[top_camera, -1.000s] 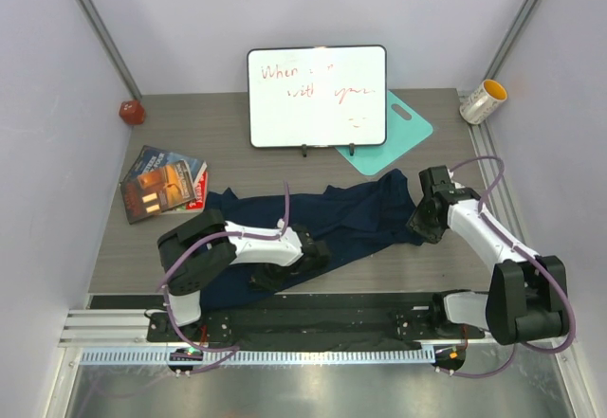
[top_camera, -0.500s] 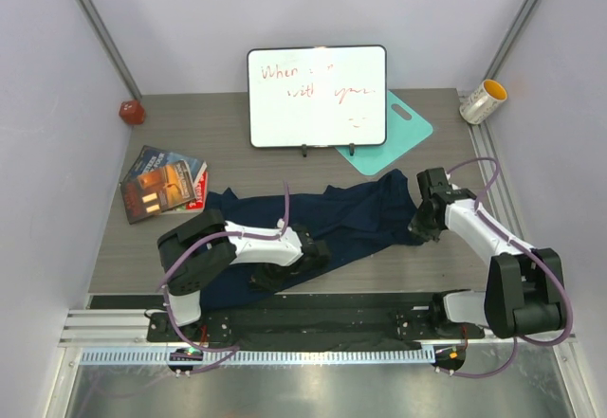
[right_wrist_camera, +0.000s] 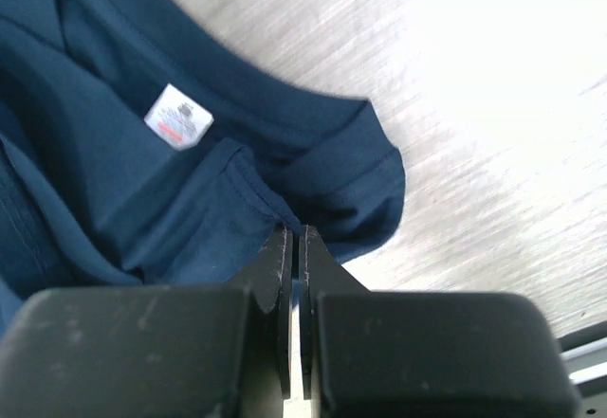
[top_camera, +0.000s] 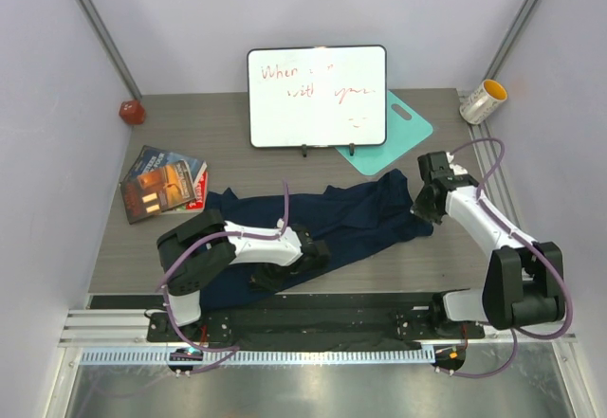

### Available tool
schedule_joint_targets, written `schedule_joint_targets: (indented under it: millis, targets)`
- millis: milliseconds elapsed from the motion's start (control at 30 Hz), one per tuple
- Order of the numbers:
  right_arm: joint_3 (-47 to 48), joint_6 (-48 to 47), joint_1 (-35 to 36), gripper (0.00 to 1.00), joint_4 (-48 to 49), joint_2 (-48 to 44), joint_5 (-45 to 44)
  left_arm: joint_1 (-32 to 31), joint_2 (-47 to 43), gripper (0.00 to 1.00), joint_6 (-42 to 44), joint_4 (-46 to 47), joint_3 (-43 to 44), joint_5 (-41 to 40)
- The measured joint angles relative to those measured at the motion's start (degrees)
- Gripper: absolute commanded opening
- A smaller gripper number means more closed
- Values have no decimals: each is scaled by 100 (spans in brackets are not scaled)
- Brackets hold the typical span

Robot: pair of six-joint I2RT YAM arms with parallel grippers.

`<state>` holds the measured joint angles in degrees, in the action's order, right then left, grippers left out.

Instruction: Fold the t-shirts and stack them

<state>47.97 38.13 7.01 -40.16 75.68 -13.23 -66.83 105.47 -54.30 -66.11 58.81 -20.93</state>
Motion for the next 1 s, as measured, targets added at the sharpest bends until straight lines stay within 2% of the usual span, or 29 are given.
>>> schedule_joint_targets:
  millis: [233,567,700,767,800,1000]
  targets:
    - [616,-162,0,1,9,748,-245,4,0,14,28,9,-2,15]
    - [1561,-391,7,1,107,2024,-116,11,-42,13,46,57,-48,37]
    - [1753,-505,13,22,116,2260,-48,11,-57,13,50,70,-59,39]
    - [1832,-579,15,28,120,2315,-50,11,-57,13,57,70,-59,42]
    - [1869,-614,15,36,120,2330,-66,11,-55,13,63,70,-59,42]
    - [2236,-780,4,39,173,2413,-245,11,-26,13,83,57,-35,44]
